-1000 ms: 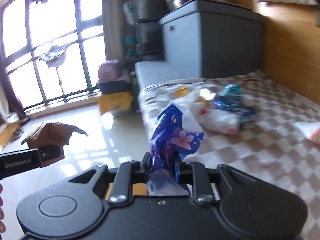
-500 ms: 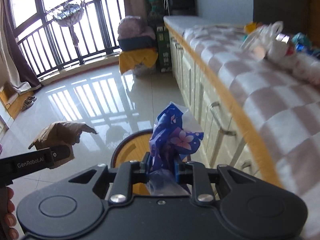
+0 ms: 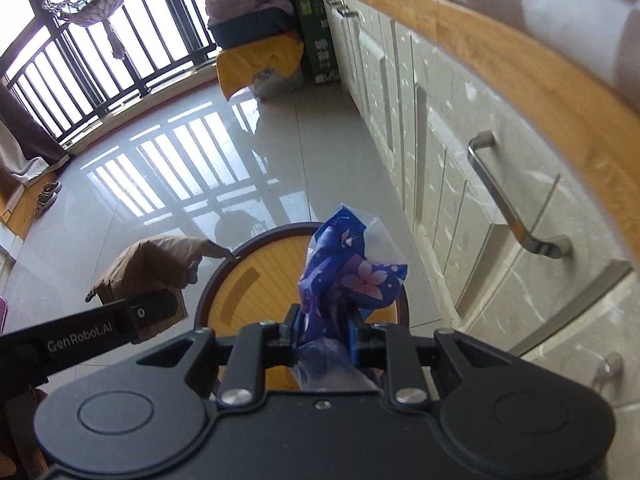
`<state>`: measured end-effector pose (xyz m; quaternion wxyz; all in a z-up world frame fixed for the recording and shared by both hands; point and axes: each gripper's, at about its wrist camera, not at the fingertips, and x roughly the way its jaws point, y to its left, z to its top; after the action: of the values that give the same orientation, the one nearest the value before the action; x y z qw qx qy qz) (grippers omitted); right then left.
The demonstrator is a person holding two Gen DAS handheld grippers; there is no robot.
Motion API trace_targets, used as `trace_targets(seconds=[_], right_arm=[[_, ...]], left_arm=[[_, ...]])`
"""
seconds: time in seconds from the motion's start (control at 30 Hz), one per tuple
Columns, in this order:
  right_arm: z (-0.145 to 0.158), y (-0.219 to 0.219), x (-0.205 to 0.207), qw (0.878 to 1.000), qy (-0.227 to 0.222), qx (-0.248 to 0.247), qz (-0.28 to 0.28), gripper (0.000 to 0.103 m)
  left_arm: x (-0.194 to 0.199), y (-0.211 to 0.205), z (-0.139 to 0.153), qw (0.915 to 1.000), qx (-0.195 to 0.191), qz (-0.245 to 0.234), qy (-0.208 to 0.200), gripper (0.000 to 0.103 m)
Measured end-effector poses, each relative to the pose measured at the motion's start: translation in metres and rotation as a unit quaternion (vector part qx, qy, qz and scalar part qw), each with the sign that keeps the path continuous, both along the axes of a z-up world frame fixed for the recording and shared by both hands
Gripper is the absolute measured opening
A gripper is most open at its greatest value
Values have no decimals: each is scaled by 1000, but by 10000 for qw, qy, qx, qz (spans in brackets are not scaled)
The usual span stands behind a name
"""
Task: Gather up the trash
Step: 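Carry the cardboard and blue bag in both tools over the yellow wastebasket, then open both tools to drop the cardboard and blue bag into the wastebasket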
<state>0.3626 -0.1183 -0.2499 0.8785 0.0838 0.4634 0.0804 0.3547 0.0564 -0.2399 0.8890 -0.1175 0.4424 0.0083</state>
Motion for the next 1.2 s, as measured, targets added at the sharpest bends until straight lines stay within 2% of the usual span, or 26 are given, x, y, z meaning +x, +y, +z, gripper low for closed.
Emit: trace_targets(seconds=[0.27, 0.4, 0.63, 0.67, 0.73, 0.8, 0.83, 0.87, 1.03, 1.2], right_arm=[[-34, 5, 29, 9987, 493, 31, 150, 24], [-48, 10, 39, 9970, 722, 12, 269, 25], [-64, 16, 59, 9945, 969, -12, 393, 27], [-65, 17, 60, 9941, 998, 39, 425, 28], [-65, 20, 63, 9933, 1025, 156, 505, 39], [-65, 22, 65, 9931, 1020, 158, 548, 45], [-64, 23, 65, 9929, 1038, 138, 572, 49], [-65, 24, 66, 9924, 1071, 127, 588, 51], [-72, 22, 74, 9918, 1166, -19, 519, 58], [-73, 22, 72, 9916, 1179, -180, 500, 69]], left_arm=[[34, 2, -33, 9981, -62, -129, 596, 40], [47, 8, -50, 9952, -228, -93, 950, 40], [65, 10, -63, 9923, -405, -19, 1170, 40], [68, 9, -64, 9921, -442, -18, 1176, 42], [70, 9, -64, 9920, -482, -13, 1169, 44], [74, 7, -66, 9913, -444, -37, 1236, 52], [75, 6, -67, 9909, -382, -22, 1287, 61], [75, 6, -68, 9908, -335, -7, 1311, 65], [76, 8, -71, 9892, -250, -34, 1445, 68], [74, 10, -69, 9888, -252, -82, 1466, 75]])
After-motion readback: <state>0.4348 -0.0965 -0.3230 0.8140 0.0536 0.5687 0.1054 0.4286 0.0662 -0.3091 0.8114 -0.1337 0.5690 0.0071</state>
